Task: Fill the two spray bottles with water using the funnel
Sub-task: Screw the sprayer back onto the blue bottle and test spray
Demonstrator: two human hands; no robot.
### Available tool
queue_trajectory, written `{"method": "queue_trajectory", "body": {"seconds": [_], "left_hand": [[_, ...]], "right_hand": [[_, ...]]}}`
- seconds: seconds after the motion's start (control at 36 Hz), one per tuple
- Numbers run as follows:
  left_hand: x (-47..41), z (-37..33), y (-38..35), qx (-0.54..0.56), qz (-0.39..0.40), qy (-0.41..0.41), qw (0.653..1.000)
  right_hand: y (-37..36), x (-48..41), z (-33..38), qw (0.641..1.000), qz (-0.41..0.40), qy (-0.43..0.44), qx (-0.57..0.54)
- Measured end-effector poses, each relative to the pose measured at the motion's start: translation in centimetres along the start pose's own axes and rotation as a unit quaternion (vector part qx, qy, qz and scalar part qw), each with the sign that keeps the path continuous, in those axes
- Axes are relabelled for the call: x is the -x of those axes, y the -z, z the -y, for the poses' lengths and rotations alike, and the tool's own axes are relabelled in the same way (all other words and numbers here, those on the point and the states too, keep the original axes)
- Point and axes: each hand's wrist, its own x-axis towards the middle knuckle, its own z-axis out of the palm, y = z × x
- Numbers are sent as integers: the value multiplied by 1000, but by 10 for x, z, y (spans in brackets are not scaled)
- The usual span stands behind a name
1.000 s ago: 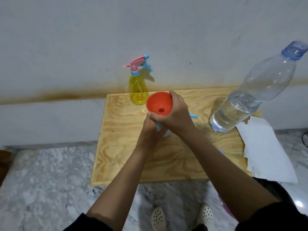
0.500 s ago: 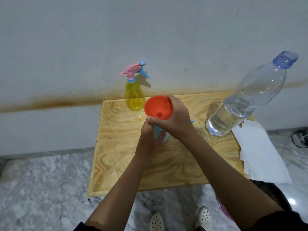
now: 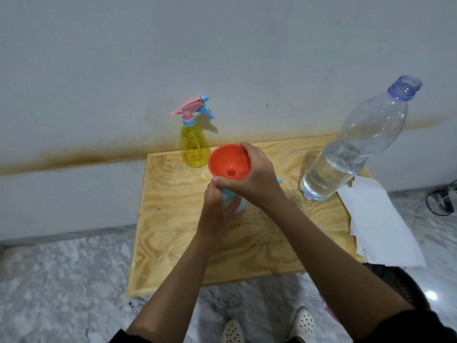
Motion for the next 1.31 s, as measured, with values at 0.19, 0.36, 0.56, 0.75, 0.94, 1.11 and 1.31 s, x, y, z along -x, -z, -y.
{"method": "queue_trajectory", "body": {"seconds": [0.19, 0.36, 0.56, 0.75, 0.94, 1.11, 1.31], "left_hand": [[1, -1, 0, 7, -3, 3, 1000], [2, 1, 0, 9, -1, 7, 1000], [2, -2, -1, 3, -9, 0, 1000], [3, -6, 2, -23, -11, -15, 1000], [3, -10, 4, -45, -2, -9, 999], [4, -9, 5, -59, 8, 21, 998], [3, -12, 5, -25, 22, 66, 997]], "right_hand": [[0, 2, 0, 1000, 5, 5, -4], [1, 4, 0, 1000, 6, 9, -6], [0, 4, -1, 1000, -3, 10, -7], [3, 1, -2, 1000, -2, -3, -21], [6, -3, -2, 998, 24, -44, -48], [19, -4, -5, 994, -2, -71, -78], [47, 2, -44, 990, -26, -126, -54]]}}
